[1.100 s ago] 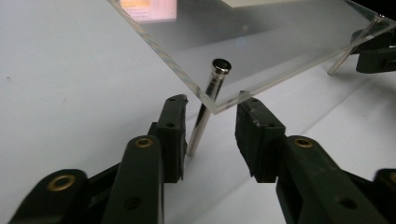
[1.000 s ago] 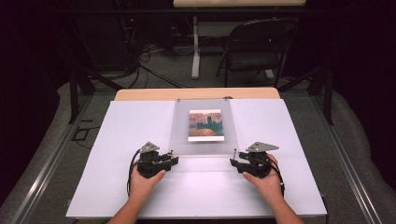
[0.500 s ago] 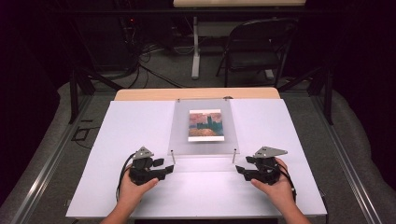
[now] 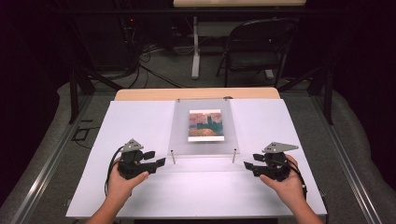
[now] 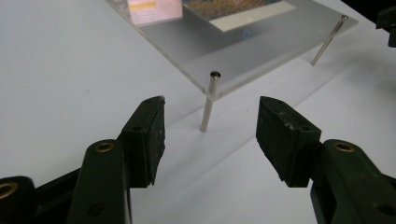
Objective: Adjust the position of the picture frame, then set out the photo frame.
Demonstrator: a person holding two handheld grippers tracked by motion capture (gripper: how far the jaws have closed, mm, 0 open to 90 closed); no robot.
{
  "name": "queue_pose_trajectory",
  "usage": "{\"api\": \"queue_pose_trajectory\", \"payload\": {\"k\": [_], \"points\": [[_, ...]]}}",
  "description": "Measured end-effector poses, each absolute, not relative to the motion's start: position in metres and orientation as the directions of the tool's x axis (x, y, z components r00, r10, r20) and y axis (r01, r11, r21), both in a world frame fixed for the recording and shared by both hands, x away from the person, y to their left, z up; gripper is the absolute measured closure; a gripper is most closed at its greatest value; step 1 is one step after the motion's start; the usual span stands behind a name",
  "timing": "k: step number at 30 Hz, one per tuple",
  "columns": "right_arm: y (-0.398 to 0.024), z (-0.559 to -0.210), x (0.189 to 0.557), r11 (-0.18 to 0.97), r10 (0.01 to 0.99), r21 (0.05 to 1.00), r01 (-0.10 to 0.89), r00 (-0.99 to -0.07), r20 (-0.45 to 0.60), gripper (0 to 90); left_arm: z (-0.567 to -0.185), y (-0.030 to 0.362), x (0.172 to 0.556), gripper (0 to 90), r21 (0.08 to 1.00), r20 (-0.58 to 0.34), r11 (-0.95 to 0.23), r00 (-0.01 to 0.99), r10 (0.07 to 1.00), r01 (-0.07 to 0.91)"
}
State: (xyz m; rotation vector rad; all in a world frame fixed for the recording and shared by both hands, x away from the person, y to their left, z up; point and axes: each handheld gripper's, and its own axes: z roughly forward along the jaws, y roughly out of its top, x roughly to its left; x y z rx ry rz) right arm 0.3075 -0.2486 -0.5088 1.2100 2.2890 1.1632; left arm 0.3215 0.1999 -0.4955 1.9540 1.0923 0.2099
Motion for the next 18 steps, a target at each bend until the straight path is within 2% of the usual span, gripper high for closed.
{"api": "queue_pose_trajectory", "payload": {"k": [7, 12, 18], "points": [[-0.253, -0.486, 0.327, 0.317, 0.8, 0.778, 0.542, -0.594, 0.088, 50.7, -0.479, 0.199, 0.343, 45.8, 0.761, -0.245, -0.226, 0.592, 0.768, 0.608], [-0.25, -0.481, 0.353, 0.301, 0.814, 0.771, 0.561, -0.572, 0.099, 46.6, -0.47, 0.198, 0.372, 43.3, 0.76, -0.258, -0.202, 0.573, 0.778, 0.617], [-0.246, -0.48, 0.381, 0.3, 0.822, 0.745, 0.596, -0.557, 0.114, 45.9, -0.466, 0.193, 0.398, 40.3, 0.745, -0.273, -0.185, 0.545, 0.793, 0.641]]}}
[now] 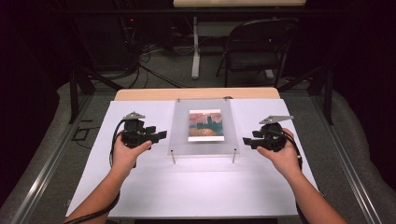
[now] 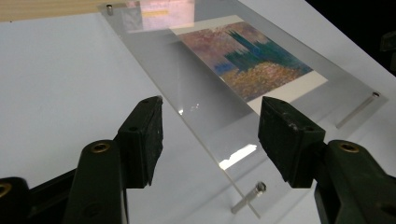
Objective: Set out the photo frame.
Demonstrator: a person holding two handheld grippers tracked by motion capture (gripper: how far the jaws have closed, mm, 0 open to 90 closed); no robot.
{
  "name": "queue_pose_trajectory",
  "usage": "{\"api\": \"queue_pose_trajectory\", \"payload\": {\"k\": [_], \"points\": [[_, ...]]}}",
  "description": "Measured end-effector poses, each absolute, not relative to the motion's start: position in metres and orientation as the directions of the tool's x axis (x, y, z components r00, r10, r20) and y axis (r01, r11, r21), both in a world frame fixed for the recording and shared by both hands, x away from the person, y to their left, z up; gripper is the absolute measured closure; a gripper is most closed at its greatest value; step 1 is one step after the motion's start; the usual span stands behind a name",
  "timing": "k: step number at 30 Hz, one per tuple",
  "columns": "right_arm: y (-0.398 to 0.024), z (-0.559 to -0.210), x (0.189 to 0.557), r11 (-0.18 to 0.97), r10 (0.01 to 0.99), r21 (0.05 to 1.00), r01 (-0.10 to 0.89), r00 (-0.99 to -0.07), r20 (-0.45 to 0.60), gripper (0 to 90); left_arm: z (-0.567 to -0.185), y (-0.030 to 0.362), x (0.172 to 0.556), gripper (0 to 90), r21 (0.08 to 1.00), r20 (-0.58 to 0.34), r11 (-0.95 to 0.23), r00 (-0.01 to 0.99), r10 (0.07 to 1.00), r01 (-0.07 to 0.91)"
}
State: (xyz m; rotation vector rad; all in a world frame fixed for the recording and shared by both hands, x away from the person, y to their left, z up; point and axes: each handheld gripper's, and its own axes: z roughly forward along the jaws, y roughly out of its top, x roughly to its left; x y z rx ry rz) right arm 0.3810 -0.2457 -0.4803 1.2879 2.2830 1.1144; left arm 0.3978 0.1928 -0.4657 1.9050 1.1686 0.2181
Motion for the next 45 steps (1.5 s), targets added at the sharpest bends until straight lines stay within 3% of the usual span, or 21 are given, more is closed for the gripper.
{"api": "queue_pose_trajectory", "payload": {"k": [8, 20, 28, 45], "points": [[-0.242, -0.483, 0.417, 0.277, 0.832, 0.725, 0.631, -0.535, 0.148, 45.4, -0.464, 0.185, 0.423, 40.2, 0.731, -0.297, -0.156, 0.516, 0.804, 0.664], [-0.23, -0.471, 0.448, 0.271, 0.833, 0.751, 0.602, -0.538, 0.131, 42.4, -0.454, 0.166, 0.46, 40.2, 0.731, -0.3, -0.158, 0.521, 0.799, 0.664], [-0.213, -0.466, 0.474, 0.268, 0.831, 0.733, 0.625, -0.535, 0.152, 40.6, -0.457, 0.159, 0.491, 41.1, 0.706, -0.344, -0.102, 0.466, 0.815, 0.701], [-0.199, -0.5, 0.521, 0.185, 0.847, 0.648, 0.739, -0.454, 0.276, 43.5, -0.492, 0.155, 0.518, 42.0, 0.64, -0.375, -0.083, 0.405, 0.834, 0.764]]}}
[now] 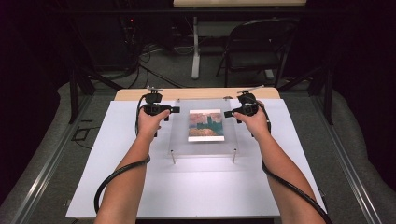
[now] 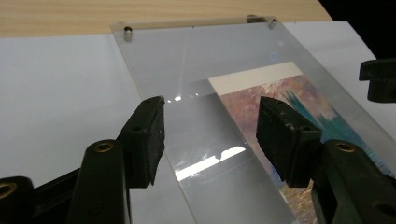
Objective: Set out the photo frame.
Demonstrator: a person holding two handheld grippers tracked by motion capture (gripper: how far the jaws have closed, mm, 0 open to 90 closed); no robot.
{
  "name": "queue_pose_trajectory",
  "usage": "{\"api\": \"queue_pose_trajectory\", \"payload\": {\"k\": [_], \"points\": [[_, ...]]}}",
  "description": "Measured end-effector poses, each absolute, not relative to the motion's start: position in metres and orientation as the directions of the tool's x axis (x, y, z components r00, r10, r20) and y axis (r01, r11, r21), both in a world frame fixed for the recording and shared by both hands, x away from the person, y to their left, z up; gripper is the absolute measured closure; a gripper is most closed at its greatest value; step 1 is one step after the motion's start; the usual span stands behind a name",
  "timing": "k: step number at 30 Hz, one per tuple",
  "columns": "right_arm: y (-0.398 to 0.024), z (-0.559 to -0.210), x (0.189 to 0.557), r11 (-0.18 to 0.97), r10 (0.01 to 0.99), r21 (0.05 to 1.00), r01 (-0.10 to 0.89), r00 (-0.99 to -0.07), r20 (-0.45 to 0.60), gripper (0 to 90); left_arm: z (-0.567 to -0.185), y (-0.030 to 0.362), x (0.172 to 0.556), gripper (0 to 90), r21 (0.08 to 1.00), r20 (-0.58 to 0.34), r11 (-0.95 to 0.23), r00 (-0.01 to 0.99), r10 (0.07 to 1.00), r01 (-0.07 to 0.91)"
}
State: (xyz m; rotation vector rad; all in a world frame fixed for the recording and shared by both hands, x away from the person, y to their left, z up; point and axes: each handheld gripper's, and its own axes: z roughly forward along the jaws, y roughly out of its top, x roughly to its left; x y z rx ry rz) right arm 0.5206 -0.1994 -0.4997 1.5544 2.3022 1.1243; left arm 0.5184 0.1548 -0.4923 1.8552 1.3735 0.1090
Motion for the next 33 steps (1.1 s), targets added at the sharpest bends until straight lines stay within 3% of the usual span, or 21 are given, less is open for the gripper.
{"api": "queue_pose_trajectory", "payload": {"k": [22, 33], "points": [[-0.19, -0.514, 0.529, 0.162, 0.875, 0.618, 0.77, -0.402, 0.271, 40.6, -0.519, 0.148, 0.523, 36.5, 0.57, -0.437, -0.064, 0.368, 0.821, 0.819], [-0.195, -0.521, 0.529, 0.144, 0.868, 0.579, 0.803, -0.383, 0.315, 39.8, -0.525, 0.145, 0.525, 35.3, 0.534, -0.424, -0.1, 0.368, 0.827, 0.84]]}}
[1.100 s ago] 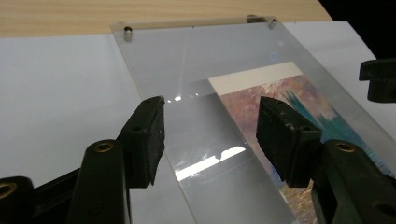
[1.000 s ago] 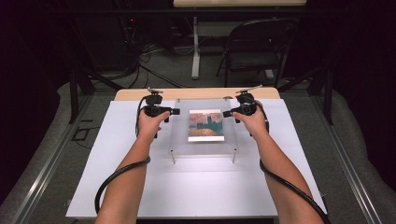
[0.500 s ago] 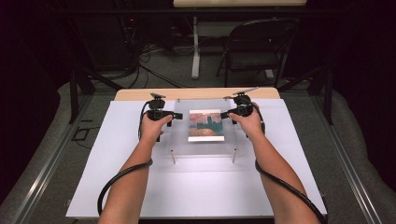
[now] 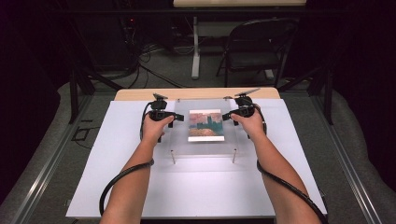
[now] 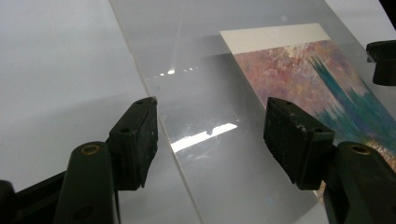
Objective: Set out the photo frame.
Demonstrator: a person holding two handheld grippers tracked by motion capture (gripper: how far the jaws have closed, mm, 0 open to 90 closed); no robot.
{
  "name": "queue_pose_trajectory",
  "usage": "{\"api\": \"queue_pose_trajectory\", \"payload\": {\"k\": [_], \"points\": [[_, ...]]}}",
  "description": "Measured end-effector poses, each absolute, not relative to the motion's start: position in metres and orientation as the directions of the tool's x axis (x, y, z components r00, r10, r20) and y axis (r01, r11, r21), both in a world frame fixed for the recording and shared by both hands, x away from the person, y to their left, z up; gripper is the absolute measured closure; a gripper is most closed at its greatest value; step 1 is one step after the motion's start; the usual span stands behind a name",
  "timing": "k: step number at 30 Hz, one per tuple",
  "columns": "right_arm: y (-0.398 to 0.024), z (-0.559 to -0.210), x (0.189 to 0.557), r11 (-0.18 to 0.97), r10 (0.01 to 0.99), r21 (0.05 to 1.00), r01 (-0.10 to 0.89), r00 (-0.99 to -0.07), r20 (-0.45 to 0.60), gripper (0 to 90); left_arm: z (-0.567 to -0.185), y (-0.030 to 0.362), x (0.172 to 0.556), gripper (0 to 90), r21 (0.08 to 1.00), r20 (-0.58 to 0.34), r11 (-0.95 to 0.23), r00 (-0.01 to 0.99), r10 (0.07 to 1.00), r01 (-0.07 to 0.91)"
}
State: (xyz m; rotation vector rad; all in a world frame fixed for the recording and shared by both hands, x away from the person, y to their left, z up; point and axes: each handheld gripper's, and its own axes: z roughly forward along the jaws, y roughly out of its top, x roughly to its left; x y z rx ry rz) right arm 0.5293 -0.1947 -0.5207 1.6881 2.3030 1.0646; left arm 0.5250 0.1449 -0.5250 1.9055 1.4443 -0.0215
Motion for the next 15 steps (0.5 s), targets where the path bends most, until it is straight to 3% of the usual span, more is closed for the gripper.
{"api": "queue_pose_trajectory", "payload": {"k": [15], "points": [[-0.2008, -0.5284, 0.5297, 0.087, 0.848, 0.552, 0.829, -0.353, 0.395, 36.9, -0.5317, 0.145, 0.5268, 34.3, 0.503, -0.446, -0.086, 0.343, 0.827, 0.86]]}}
